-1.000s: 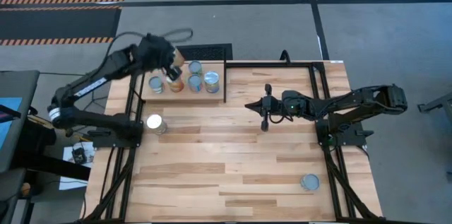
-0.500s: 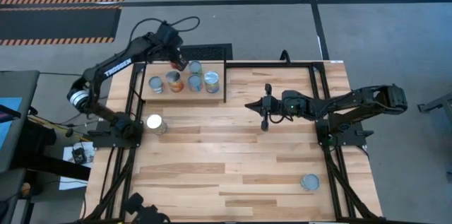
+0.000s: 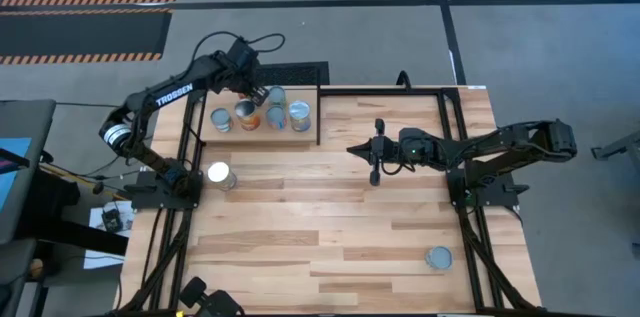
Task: Pick and place cans onto a shelf
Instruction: Put the canned green beans on the shelf
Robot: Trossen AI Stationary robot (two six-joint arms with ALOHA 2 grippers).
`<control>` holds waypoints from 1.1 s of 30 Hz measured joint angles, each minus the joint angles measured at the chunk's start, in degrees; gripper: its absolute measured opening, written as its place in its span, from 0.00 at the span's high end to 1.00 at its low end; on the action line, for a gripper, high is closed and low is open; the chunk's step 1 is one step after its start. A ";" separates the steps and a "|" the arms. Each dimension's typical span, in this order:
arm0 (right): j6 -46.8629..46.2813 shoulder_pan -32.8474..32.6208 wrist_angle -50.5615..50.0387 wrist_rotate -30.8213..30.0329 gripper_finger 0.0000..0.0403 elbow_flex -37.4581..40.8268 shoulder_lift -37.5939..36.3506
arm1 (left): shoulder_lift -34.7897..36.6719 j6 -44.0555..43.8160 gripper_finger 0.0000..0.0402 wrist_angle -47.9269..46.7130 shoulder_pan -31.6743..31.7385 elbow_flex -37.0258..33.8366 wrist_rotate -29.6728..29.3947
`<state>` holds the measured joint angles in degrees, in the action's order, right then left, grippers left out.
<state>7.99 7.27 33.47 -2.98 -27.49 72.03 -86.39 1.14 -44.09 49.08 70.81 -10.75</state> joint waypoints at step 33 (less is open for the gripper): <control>0.00 0.00 0.01 -0.03 0.98 -0.02 0.00 | 2.38 -1.43 1.00 2.09 -0.26 -3.59 3.46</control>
<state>7.99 7.27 33.47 -3.02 -27.51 72.03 -84.01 -0.30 -42.00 48.82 67.22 -7.29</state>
